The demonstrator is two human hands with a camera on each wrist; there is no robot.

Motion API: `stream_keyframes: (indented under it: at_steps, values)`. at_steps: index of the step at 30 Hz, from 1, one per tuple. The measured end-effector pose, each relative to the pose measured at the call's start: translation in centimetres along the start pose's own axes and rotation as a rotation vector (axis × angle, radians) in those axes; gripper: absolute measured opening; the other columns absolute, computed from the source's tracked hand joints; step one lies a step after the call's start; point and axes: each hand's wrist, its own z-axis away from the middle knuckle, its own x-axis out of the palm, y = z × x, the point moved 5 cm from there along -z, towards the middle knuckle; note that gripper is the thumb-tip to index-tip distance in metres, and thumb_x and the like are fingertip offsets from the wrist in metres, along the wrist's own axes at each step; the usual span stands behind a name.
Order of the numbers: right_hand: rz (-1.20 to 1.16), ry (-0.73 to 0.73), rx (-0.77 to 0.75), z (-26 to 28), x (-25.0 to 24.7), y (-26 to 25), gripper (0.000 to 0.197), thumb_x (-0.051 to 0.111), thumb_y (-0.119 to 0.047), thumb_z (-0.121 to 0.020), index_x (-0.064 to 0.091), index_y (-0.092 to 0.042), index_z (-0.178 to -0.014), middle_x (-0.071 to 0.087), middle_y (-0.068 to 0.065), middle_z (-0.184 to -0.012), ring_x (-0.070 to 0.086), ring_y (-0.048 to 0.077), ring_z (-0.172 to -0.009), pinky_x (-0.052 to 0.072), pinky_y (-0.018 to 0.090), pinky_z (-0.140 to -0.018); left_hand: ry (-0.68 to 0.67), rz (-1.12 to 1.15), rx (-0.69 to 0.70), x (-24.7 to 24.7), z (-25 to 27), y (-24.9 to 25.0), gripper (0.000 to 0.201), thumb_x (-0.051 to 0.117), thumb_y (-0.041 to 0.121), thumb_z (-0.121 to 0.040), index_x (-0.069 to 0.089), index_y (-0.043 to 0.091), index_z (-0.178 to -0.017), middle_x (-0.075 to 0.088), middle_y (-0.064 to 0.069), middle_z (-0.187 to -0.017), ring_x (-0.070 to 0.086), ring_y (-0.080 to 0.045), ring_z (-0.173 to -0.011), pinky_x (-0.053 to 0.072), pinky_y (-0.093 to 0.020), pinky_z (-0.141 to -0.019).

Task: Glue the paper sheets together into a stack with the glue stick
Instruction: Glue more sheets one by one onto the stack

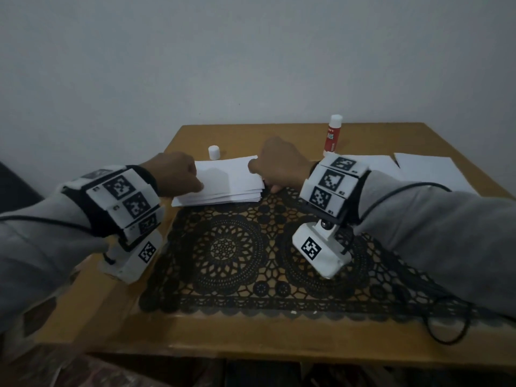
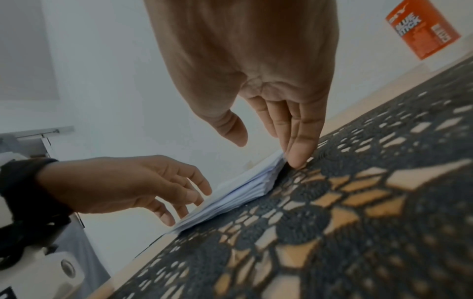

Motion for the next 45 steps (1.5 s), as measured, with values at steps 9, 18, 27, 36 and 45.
stream_keyframes:
  at_steps: [9, 18, 27, 36, 45]
  values:
    - [0.155, 0.041, -0.078, 2.7, -3.5, 1.4, 0.019, 0.046, -0.010, -0.094, 0.060, 0.002, -0.101, 0.061, 0.013, -0.101, 0.060, 0.024, -0.086, 0.050, 0.033, -0.075, 0.020, -0.046, 0.035, -0.4, 2.5, 1.4, 0.034, 0.058, 0.027, -0.092, 0.057, 0.007, -0.120, 0.055, -0.012, -0.125, 0.051, -0.025, -0.104, 0.036, -0.027, -0.079]
    - [0.498, 0.252, -0.155, 7.6, -10.6, 10.5, 0.018, 0.048, -0.017, -0.093, 0.059, -0.005, -0.085, 0.065, 0.013, -0.083, 0.056, 0.029, -0.073, 0.047, 0.040, -0.064, 0.090, -0.017, 0.562, 1.7, 5.6, 13.6, 0.025, 0.056, 0.026, -0.092, 0.057, 0.019, -0.116, 0.055, -0.001, -0.114, 0.052, -0.020, -0.108, 0.036, -0.025, -0.084]
    - [0.348, 0.396, -0.029, 6.8, -13.3, 14.4, 0.019, 0.050, -0.010, -0.091, 0.058, -0.005, -0.074, 0.061, 0.008, -0.077, 0.055, 0.024, -0.076, 0.037, 0.029, -0.064, -0.065, -0.187, 0.717, 5.5, 3.0, 22.5, 0.051, 0.056, 0.035, -0.093, 0.043, 0.017, -0.139, 0.050, -0.006, -0.137, 0.047, -0.023, -0.124, 0.039, -0.035, -0.106]
    - [0.210, 0.472, 0.072, 7.0, -14.7, 16.3, 0.024, 0.044, -0.004, -0.088, 0.066, 0.005, -0.084, 0.069, 0.016, -0.085, 0.064, 0.029, -0.085, 0.053, 0.042, -0.079, -0.126, -0.217, 0.724, 6.0, 0.5, 24.5, 0.060, 0.064, 0.039, -0.088, 0.044, 0.022, -0.141, 0.048, -0.001, -0.141, 0.045, -0.021, -0.126, 0.034, -0.030, -0.102]
    - [0.268, 0.483, 0.038, 6.6, -14.3, 16.0, 0.022, 0.047, -0.008, -0.092, 0.066, 0.001, -0.085, 0.068, 0.014, -0.087, 0.062, 0.027, -0.083, 0.044, 0.030, -0.066, -0.117, -0.255, 0.759, 6.2, 0.3, 25.0, 0.057, 0.063, 0.041, -0.088, 0.047, 0.021, -0.139, 0.049, -0.001, -0.141, 0.047, -0.021, -0.122, 0.035, -0.029, -0.099]
